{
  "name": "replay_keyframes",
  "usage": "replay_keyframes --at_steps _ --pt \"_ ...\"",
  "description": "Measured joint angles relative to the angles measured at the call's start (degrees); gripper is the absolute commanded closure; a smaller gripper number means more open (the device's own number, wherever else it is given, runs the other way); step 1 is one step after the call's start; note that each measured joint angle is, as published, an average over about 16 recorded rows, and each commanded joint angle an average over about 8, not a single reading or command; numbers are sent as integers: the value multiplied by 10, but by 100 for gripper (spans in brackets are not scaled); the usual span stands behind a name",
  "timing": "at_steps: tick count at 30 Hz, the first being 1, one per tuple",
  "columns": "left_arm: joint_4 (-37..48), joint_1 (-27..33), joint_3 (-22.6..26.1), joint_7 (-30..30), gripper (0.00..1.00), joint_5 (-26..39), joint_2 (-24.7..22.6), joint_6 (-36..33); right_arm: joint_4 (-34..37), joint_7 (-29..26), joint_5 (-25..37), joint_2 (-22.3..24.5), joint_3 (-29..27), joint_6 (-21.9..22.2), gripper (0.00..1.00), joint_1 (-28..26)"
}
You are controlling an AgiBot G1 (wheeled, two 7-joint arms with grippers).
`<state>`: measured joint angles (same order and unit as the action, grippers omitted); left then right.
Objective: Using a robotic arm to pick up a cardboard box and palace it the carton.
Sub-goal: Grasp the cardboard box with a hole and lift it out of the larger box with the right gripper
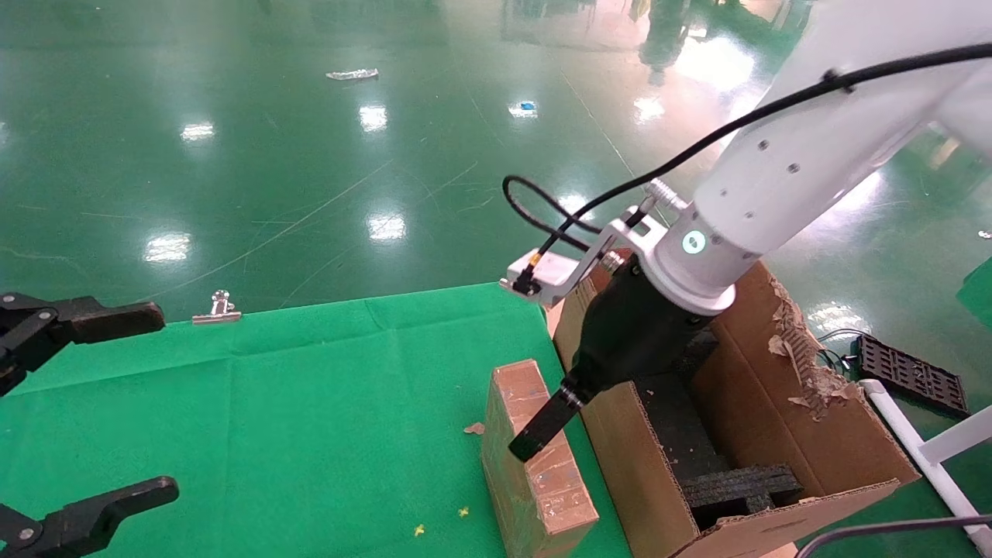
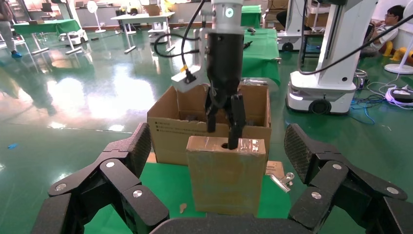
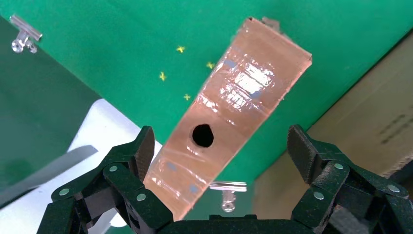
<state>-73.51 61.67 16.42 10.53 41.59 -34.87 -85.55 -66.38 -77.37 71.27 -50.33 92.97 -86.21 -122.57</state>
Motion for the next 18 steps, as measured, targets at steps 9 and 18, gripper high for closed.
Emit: replay_keyframes --at_steps 9,18 --pt "0 0 0 0 3 0 0 0 21 -19 1 -18 10 5 50 22" --pt "0 0 1 0 92 0 0 0 4 -31 17 -20 20 10 100 28"
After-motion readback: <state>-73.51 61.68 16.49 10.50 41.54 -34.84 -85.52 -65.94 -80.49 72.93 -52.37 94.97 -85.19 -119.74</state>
